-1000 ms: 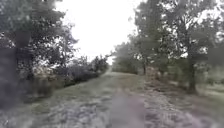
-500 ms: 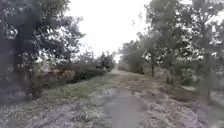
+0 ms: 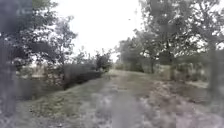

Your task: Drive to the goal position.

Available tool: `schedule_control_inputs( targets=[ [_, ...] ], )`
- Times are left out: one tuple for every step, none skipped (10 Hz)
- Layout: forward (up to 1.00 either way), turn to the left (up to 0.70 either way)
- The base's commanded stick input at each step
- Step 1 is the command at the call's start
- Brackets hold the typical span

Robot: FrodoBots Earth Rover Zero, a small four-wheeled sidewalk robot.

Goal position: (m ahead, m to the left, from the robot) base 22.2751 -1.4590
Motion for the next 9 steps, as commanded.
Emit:
schedule_control_inputs(
  targets=[
    [1.0, 0.0],
    [1.0, 0.0],
    [1.0, 0.0],
    [1.0, 0.0],
    [1.0, -0.27],
    [1.0, -0.27],
    [1.0, 0.0],
    [1.0, 0.0],
    [1.0, 0.0]
  ],
)
